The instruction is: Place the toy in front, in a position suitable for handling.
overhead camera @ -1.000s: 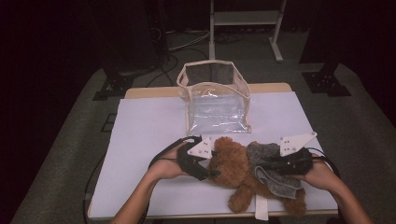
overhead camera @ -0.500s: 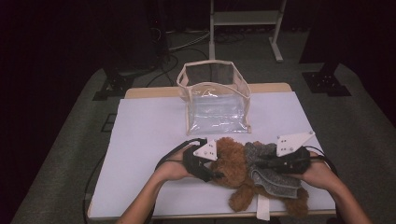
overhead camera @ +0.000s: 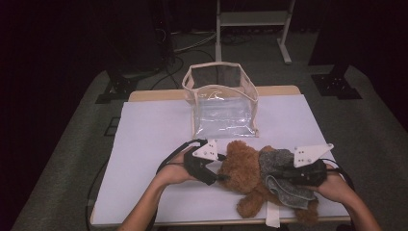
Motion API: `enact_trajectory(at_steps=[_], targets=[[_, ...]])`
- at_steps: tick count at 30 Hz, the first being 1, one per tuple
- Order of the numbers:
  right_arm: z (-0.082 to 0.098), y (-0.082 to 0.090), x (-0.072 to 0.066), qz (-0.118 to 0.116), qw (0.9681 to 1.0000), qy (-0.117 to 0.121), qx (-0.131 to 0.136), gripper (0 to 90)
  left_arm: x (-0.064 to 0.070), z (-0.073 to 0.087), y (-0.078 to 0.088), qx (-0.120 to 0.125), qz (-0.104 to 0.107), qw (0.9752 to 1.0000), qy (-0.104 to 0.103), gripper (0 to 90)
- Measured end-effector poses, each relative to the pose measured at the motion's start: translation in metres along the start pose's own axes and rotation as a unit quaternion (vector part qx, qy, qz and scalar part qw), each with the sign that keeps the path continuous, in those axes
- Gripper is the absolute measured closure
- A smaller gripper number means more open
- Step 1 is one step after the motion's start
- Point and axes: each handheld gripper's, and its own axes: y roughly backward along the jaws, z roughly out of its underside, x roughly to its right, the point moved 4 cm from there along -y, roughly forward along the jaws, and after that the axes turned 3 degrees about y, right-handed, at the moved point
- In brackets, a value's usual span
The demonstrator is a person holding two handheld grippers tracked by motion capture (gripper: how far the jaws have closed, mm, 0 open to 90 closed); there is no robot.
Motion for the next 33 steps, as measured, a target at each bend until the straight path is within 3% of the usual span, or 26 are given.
enact_trajectory(at_steps=[12, 16, 22, 25, 30, 33], targets=[[0.017, 0.015, 0.001, 0.001, 0.9995, -0.025, 0.020, 80.3, 0.000, 0.000, -0.019, 0.006, 0.023, 0.9996, 0.014, 29.6], [0.021, 0.020, 0.002, 0.004, 0.9992, -0.031, 0.026, 80.3, -0.002, -0.005, -0.021, 0.014, 0.032, 0.9992, 0.018, 37.0], [0.023, 0.024, 0.003, 0.007, 0.9990, -0.035, 0.028, 80.2, 0.003, -0.014, -0.022, 0.036, 0.049, 0.9980, 0.020, 39.7], [0.019, 0.029, 0.003, 0.014, 0.9993, -0.029, 0.021, 80.0, 0.007, -0.022, -0.021, 0.046, 0.051, 0.9975, 0.016, 39.9], [0.002, 0.036, 0.002, 0.022, 0.9996, -0.008, 0.012, 79.7, 0.011, -0.033, -0.022, 0.041, 0.045, 0.9982, -0.003, 40.0], [-0.010, 0.036, -0.001, 0.020, 0.9995, 0.006, 0.022, 79.7, 0.013, -0.036, -0.023, 0.039, 0.046, 0.9982, -0.007, 39.9]])
